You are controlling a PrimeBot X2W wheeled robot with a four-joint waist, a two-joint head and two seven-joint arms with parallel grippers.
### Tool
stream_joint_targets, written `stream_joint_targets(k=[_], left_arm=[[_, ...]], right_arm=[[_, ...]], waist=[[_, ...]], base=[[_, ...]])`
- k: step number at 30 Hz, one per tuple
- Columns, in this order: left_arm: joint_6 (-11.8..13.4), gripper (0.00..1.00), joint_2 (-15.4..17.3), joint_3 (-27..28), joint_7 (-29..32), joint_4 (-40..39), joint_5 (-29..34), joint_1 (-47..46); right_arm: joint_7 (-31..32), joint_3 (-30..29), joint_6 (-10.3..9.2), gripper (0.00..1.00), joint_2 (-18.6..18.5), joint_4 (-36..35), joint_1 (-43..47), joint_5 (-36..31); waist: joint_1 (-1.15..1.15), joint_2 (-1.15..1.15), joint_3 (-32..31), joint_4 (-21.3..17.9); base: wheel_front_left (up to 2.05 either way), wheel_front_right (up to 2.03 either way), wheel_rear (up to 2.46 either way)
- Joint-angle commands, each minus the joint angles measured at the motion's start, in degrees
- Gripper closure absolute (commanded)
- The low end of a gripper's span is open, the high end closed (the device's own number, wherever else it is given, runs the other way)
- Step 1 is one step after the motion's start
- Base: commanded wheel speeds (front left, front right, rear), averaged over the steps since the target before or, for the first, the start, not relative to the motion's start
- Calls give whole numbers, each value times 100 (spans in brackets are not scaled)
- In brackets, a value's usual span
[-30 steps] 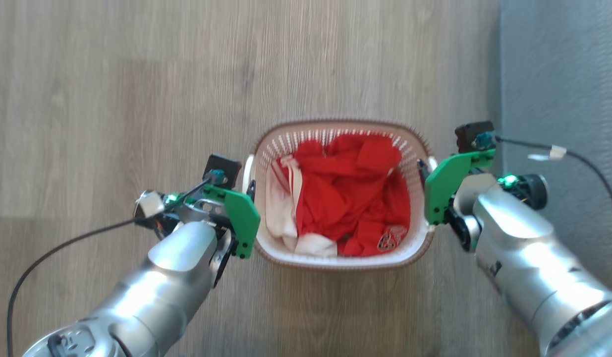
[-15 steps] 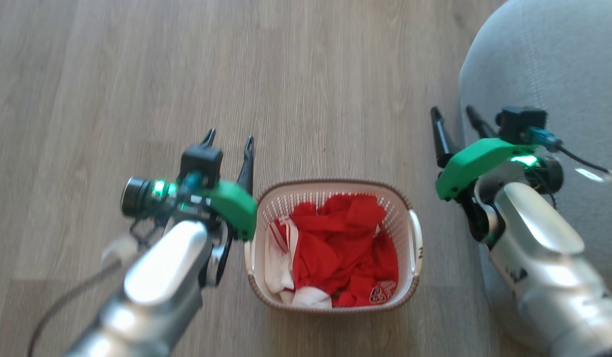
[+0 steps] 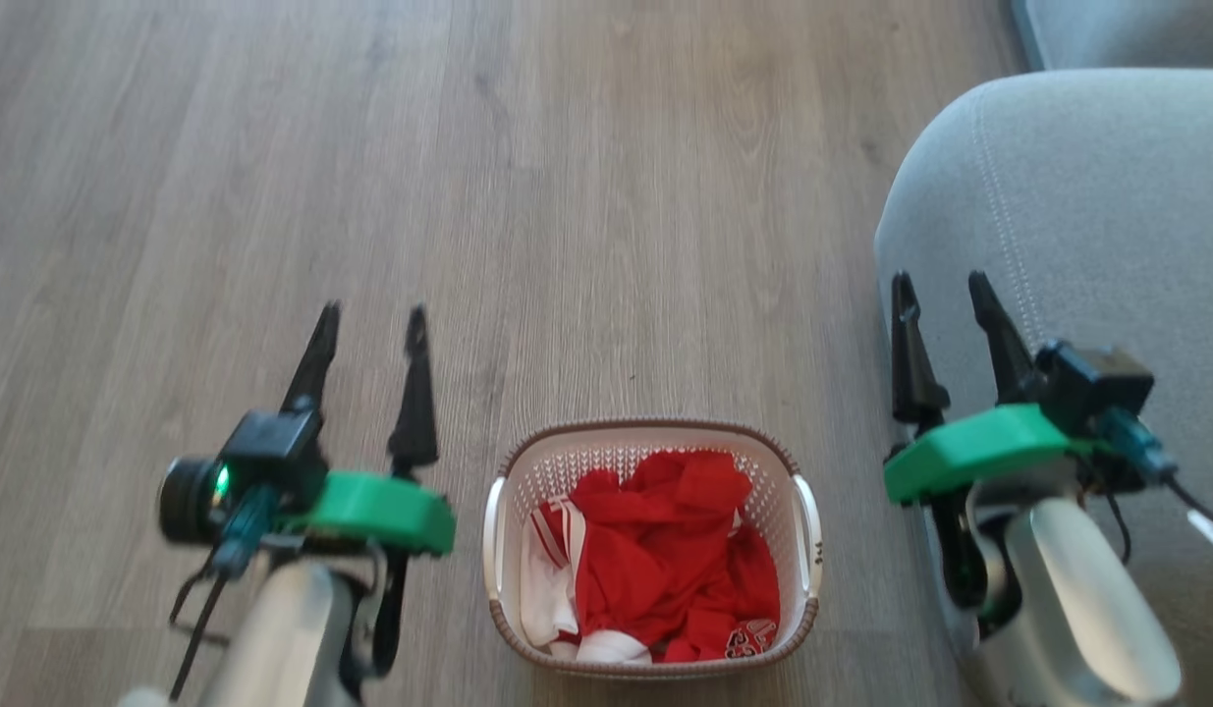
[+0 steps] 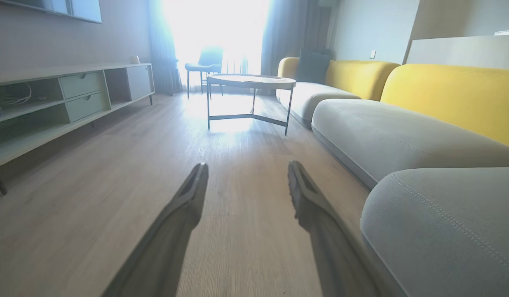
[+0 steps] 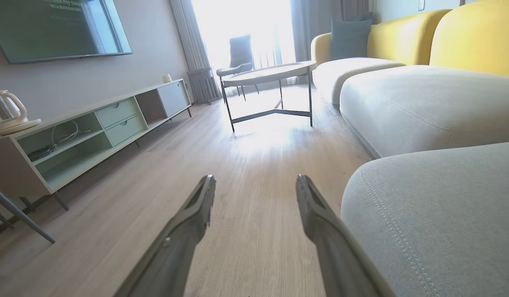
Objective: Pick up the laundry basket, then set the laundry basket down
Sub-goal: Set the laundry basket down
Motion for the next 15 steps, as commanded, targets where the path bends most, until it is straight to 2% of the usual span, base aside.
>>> stream_joint_targets(k=[1, 9, 15], left_arm=[[-139, 0, -69, 465, -28, -272, 70, 34], [-590, 0, -256, 828, -28, -320, 262, 630], [-720, 0, -272, 846, -28, -289, 3, 929]], right_arm=[[-76, 78, 33, 0, 88, -374, 142, -50], [-76, 68, 33, 0, 96, -628, 770, -69], [-76, 108, 33, 0, 96, -774, 1106, -178]], waist=[[1, 0, -107, 9], [1, 0, -318, 30], [1, 0, -390, 38]], base=[[0, 0, 0], [0, 0, 0], [0, 0, 0]])
